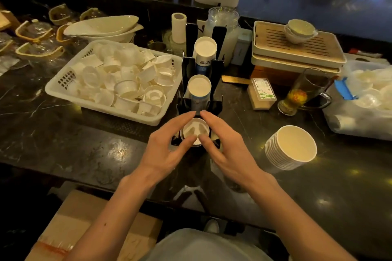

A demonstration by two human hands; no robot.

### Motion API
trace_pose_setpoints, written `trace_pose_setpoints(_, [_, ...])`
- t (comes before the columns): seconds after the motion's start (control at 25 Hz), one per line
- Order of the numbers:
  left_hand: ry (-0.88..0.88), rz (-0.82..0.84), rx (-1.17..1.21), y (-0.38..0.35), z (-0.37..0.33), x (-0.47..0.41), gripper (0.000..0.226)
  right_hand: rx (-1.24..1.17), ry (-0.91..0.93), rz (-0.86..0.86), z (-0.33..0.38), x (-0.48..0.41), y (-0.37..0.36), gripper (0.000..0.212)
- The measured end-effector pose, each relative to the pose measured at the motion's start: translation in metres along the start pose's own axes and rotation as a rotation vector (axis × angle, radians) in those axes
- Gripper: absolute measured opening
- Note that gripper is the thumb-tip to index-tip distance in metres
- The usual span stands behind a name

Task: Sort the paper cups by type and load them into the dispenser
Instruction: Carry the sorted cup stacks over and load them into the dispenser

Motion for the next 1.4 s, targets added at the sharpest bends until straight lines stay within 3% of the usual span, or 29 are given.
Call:
trace_pose_setpoints(0.2, [-0.019, 0.003, 0.062, -0.01, 0.018, -0.005, 0.039, 0.024, 0.001, -0.026, -0.012, -0.006, -0.011, 0.047])
trace_pose_setpoints(0.52, [-0.051, 0.048, 0.023, -0.01, 0.025, -0.008, 0.051, 0.043, -0.109, -0.063, -0.007, 0.003, -0.009, 0.052])
trace_pose_setpoints(0.8, [-0.322, -0.061, -0.056, -0.017, -0.04, -0.002, 0.043, 0.152, -0.114, -0.462, 0.004, 0.077, 0.047, 0.039])
trace_pose_setpoints(1.0, [-0.389, 0.113, -0.038, -0.069, -0.088, -0.015, 0.048, 0.087, -0.215, -0.608, -0.029, 0.116, 0.096, 0.045])
trace_pose_setpoints(1.08, [-0.32, 0.172, 0.009, -0.098, -0.094, -0.025, 0.054, 0.01, -0.256, -0.612, -0.05, 0.128, 0.11, 0.052])
trace_pose_setpoints(1.24, [0.017, 0.226, 0.131, -0.157, -0.08, -0.047, 0.072, -0.163, -0.329, -0.483, -0.1, 0.154, 0.124, 0.065])
trace_pose_setpoints(1.4, [0.286, 0.271, 0.312, -0.203, -0.055, -0.052, 0.06, -0.331, -0.383, -0.251, -0.135, 0.167, 0.119, 0.07])
Point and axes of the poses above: each hand's wrist, its own x-axis away from the middle knuckle, its own y-axis out of the back of the hand, z = x × y, the point moved 4 cm from there along -x, towards the middle knuckle, and after that the axes turned 10 degrees about z, right-handed, at the moved point
